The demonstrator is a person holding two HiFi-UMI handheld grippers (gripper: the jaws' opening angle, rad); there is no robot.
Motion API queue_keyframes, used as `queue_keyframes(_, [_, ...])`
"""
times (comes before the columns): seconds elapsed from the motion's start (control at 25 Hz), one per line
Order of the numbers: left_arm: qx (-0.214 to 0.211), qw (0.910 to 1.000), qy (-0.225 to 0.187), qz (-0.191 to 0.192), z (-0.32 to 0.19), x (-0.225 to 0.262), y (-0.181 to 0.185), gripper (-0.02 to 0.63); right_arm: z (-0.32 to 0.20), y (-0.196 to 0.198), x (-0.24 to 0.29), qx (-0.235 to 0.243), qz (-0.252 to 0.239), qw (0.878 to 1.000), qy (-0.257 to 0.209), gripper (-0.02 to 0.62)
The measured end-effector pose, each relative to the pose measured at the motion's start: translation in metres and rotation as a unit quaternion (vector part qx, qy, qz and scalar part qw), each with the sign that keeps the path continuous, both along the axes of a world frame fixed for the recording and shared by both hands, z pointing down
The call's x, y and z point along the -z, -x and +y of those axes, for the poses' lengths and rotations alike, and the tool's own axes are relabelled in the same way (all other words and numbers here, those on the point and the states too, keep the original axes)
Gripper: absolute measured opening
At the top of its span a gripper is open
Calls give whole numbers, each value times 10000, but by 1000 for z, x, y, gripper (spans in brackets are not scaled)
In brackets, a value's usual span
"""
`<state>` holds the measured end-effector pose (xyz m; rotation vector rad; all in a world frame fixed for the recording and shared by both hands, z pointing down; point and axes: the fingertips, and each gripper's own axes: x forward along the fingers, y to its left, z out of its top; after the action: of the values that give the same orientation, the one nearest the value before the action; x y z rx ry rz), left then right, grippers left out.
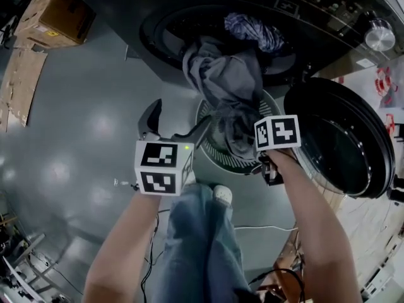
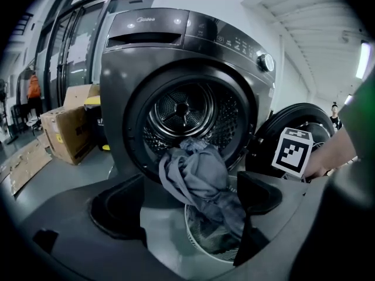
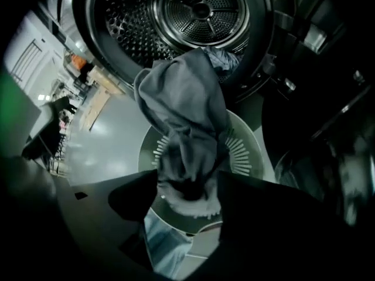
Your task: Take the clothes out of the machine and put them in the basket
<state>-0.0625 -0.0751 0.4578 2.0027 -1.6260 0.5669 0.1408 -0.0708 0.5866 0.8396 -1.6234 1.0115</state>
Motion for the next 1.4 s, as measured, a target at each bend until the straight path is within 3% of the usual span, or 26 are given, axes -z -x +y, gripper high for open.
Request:
queue_keyframes(0.12, [36, 10000, 61, 7, 1, -11, 6, 497, -5, 12, -6, -226, -252, 9994, -51, 400])
queue_keyframes(0.2, [79, 9999, 111, 29, 2, -19, 10, 497, -11, 21, -8, -216, -352, 9989, -228, 435])
queue_keyframes(0.6, [160, 9994, 281, 79, -1, -43, 39, 497, -67, 95, 2, 126, -752, 9886, -1296, 479])
queue_keyframes(0.96, [97, 9996, 272, -10, -31, -51, 72, 497, -142, 169, 12, 671, -710, 9715, -2159, 491])
queue_keyframes(1.16, [47, 9994, 329, -78, -45, -64, 86, 497, -170, 200, -11, 1082, -416, 9694, -2162, 512])
queue_keyframes(1.28, [30, 9987, 478, -185, -51, -74, 92, 497, -185, 213, -24, 1107, -287, 9718, -2062, 514])
queue_keyframes(1.4, [-2, 9985, 501, -223, -54, -78, 97, 497, -191, 210, -37, 1095, 144, 9763, -1862, 514])
